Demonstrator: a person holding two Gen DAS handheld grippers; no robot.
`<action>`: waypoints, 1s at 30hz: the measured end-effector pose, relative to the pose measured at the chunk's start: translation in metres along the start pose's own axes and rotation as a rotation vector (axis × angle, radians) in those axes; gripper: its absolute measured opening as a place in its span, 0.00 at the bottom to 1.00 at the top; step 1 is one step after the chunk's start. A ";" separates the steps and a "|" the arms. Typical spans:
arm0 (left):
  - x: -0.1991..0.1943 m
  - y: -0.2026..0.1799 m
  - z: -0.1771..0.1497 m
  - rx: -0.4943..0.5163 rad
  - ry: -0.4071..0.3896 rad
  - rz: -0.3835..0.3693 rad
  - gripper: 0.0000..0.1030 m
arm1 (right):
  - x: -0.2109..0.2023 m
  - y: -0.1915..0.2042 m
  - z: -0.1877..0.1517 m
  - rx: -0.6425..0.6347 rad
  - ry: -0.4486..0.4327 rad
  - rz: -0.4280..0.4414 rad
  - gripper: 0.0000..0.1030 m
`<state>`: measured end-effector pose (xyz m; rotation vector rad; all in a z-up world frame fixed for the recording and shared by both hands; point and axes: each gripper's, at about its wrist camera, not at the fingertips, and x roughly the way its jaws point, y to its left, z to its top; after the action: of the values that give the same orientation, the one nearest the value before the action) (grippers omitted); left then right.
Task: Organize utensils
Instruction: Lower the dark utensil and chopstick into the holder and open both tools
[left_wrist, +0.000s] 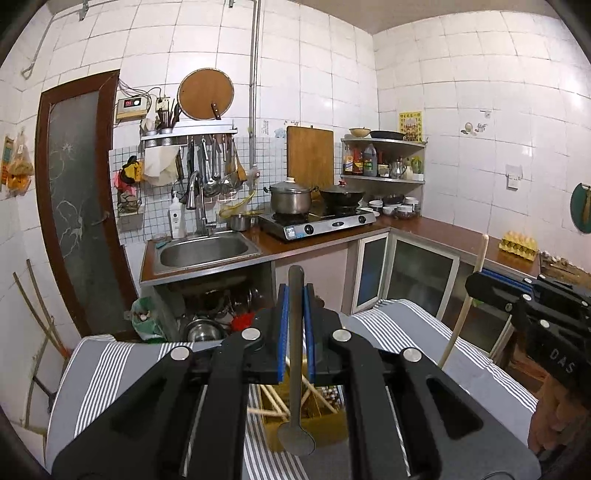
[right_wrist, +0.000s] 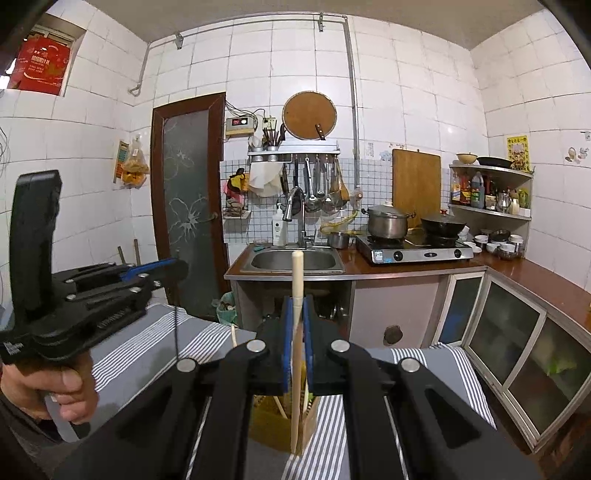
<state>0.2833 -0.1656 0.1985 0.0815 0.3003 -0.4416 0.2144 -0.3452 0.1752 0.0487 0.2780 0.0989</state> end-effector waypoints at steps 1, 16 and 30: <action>0.005 0.000 0.002 0.006 -0.006 -0.003 0.06 | 0.003 0.001 0.003 -0.007 -0.001 -0.002 0.05; 0.068 0.021 -0.002 -0.040 0.002 0.019 0.06 | 0.070 0.013 0.011 -0.009 0.016 0.007 0.05; 0.108 0.030 -0.031 -0.092 0.072 -0.009 0.06 | 0.127 -0.003 -0.027 0.035 0.123 -0.028 0.05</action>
<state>0.3803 -0.1781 0.1363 0.0063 0.3916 -0.4333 0.3289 -0.3339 0.1147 0.0733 0.4030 0.0689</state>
